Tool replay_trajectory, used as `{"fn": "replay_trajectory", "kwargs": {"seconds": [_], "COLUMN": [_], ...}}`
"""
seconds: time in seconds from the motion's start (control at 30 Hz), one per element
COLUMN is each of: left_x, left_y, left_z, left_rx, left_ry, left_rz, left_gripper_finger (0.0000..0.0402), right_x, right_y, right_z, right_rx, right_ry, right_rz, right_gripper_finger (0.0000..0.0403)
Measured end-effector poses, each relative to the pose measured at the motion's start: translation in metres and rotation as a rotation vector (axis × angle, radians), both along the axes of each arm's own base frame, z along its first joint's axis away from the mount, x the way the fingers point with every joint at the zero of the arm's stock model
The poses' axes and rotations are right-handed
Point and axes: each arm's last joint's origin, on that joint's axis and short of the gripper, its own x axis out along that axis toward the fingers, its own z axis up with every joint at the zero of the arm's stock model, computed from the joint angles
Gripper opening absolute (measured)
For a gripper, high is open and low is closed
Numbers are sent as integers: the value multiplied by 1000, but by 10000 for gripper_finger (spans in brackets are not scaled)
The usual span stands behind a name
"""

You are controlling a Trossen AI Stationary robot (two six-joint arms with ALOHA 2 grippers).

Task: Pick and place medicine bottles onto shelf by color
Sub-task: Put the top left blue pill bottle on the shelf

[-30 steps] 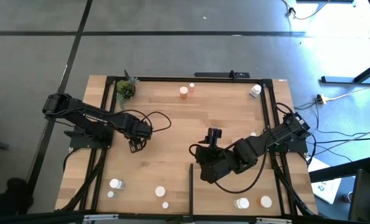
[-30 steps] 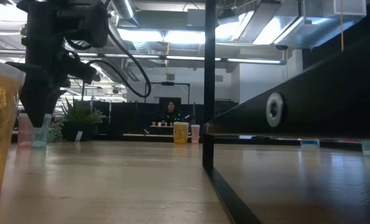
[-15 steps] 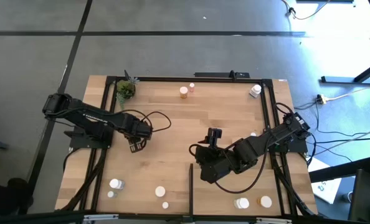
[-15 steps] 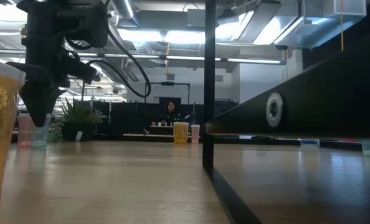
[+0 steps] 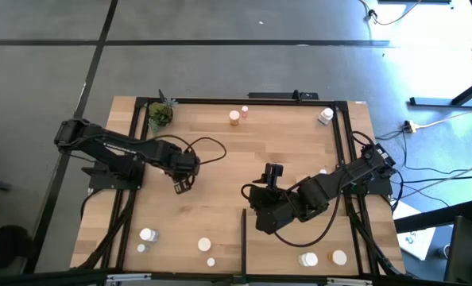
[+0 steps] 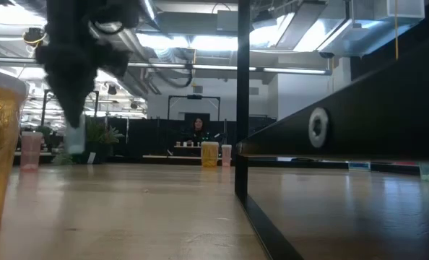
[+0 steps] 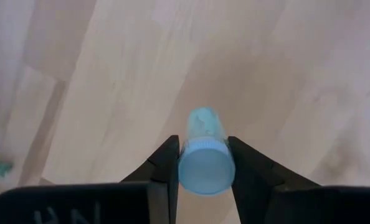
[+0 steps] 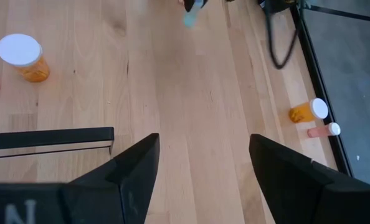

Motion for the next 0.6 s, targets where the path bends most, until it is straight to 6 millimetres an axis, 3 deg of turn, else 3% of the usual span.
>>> {"fn": "replay_trajectory", "kwargs": {"seconds": [0.37, 0.6], "left_x": [19, 24], "left_y": [-7, -12], "left_z": [48, 57], "left_rx": [66, 72], "left_ry": [-155, -194], "left_rz": [-61, -119], "left_gripper_finger": [94, 94], "right_x": [0, 1], "right_y": [0, 1], "right_z": [0, 1], "right_rx": [0, -31], "right_ry": [-1, 8], "right_rz": [0, 48], "right_gripper_finger": [250, 250]}}
